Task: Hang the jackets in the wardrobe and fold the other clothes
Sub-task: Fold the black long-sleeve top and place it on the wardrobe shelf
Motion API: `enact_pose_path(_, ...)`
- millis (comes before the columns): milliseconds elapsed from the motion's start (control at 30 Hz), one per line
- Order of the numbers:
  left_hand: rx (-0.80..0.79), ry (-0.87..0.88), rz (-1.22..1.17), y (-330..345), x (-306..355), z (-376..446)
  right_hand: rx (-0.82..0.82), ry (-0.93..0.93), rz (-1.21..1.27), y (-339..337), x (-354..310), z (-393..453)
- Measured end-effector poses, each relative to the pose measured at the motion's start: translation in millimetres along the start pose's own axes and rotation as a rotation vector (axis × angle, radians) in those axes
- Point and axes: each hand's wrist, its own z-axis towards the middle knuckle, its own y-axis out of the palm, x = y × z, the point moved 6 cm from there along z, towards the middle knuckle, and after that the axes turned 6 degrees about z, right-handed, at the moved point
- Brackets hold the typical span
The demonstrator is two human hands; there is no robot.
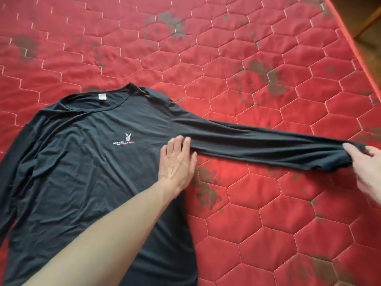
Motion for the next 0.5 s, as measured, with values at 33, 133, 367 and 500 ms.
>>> enact_pose_path(33, -0.031, -0.009, -0.032, 2.2, -3.0, 12.0, 0.025, 0.031, 0.051, 1.4, -4.3, 4.0)
enact_pose_path(133, -0.137, 0.01, -0.045, 8.7, -10.1, 47.5, 0.121, 0.098, 0.051, 2.9, 0.0, 14.8)
enact_pose_path(367, -0.306, 0.048, 0.042, 13.5, -28.8, 112.3, 0.174, 0.08, -0.215, -2.7, 29.0, 14.4)
enact_pose_path(500, -0.323, 0.052, 0.072, 27.3, -30.7, 93.2, 0.008, 0.082, -0.216, 13.1, 21.7, -6.1)
